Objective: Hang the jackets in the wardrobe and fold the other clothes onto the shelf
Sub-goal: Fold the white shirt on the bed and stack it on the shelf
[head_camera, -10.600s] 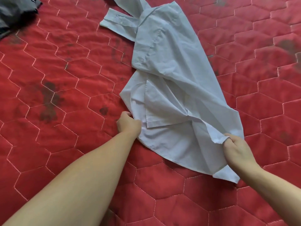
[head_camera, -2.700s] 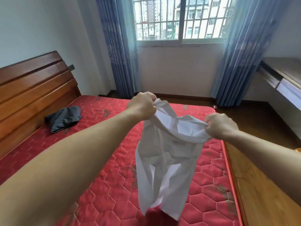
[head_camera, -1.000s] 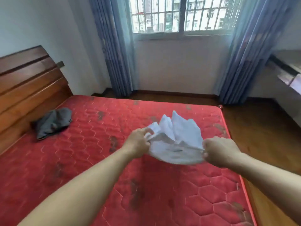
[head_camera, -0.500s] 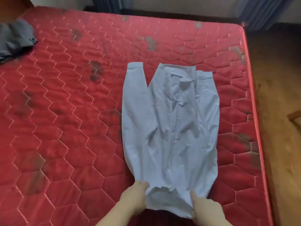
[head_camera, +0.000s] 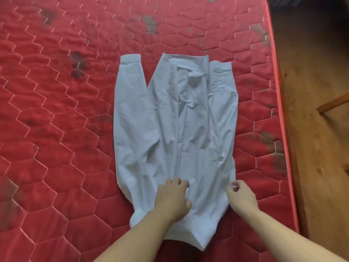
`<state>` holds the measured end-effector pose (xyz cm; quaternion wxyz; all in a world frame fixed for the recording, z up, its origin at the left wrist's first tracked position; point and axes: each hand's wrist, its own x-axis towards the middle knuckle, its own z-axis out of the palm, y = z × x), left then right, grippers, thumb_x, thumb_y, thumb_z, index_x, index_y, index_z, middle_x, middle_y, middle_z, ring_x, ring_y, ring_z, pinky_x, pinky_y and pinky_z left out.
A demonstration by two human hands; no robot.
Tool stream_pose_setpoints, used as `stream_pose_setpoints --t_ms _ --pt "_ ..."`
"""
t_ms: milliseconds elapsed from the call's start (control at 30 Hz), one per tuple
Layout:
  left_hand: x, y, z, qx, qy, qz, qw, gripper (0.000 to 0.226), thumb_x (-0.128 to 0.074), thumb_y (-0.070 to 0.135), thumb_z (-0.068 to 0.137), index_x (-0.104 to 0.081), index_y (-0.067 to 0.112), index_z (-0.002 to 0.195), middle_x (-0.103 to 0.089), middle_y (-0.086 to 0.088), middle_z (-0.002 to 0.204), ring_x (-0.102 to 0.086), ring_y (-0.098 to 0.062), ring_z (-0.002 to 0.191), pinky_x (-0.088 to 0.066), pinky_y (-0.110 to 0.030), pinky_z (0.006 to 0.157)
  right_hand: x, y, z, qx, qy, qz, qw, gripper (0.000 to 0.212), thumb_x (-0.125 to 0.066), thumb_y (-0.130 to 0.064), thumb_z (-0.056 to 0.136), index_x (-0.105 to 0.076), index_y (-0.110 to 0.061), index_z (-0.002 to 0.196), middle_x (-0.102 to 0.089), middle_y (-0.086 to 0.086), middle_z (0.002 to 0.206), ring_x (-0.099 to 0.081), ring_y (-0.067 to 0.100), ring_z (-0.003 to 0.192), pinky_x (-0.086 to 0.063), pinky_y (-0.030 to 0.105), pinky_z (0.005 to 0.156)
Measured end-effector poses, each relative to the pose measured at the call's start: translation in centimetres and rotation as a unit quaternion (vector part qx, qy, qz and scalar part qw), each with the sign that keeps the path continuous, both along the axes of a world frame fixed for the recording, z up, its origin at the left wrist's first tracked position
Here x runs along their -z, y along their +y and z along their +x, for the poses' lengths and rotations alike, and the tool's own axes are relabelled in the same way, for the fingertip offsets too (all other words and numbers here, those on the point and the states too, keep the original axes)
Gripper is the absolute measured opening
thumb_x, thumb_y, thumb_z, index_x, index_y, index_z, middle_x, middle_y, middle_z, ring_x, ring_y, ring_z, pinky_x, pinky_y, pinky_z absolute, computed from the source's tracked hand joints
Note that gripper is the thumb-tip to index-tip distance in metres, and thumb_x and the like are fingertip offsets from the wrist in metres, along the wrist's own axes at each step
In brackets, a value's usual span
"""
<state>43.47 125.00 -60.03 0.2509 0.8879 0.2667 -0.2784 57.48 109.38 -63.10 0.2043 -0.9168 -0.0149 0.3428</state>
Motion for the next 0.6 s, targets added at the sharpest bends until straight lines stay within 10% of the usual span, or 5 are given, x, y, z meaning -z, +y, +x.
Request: stream_pose_setpoints --t_ms 167,367,600 --pt "2.4 -5.1 5.1 0.010 -0.006 -0.101 0.995 0.056 -0.056 0.039 0.087 -0.038 0.031 0.139 -0.044 0.000 0.135 -0.044 -0.026 0.125 -0.038 -0.041 0.100 3.5 2.1 3.9 0.204 0.063 0.088 0.973 0.029 -0.067 -0.040 0.083 -0.056 -0.015 0.094 -0.059 0.008 0.089 -0.058 0.026 0.080 -0.049 0.035 0.069" --pt "5.7 -7.4 5.7 -0.059 -0.004 -0.038 0.998 0.086 -0.069 0.061 0.071 -0.025 0.033 0.140 -0.035 0.002 0.137 -0.039 -0.026 0.124 -0.039 -0.042 0.100 3.5 0.9 2.9 0.197 -0.018 0.192 0.961 0.035 -0.053 -0.016 0.091 -0.039 -0.013 0.059 -0.044 -0.004 0.037 -0.055 0.020 0.042 -0.040 0.030 0.050" --pt "6.5 -7.9 5.8 0.005 -0.077 0.047 0.996 0.050 -0.052 0.014 0.087 -0.039 0.027 0.133 -0.058 0.001 0.122 -0.053 -0.027 0.110 -0.037 -0.037 0.085 2.1 -4.4 -1.4 0.200 -0.019 0.232 0.952 0.039 -0.060 -0.014 0.082 -0.040 -0.018 0.048 -0.035 -0.008 0.046 -0.034 0.014 0.052 -0.030 0.034 0.056"
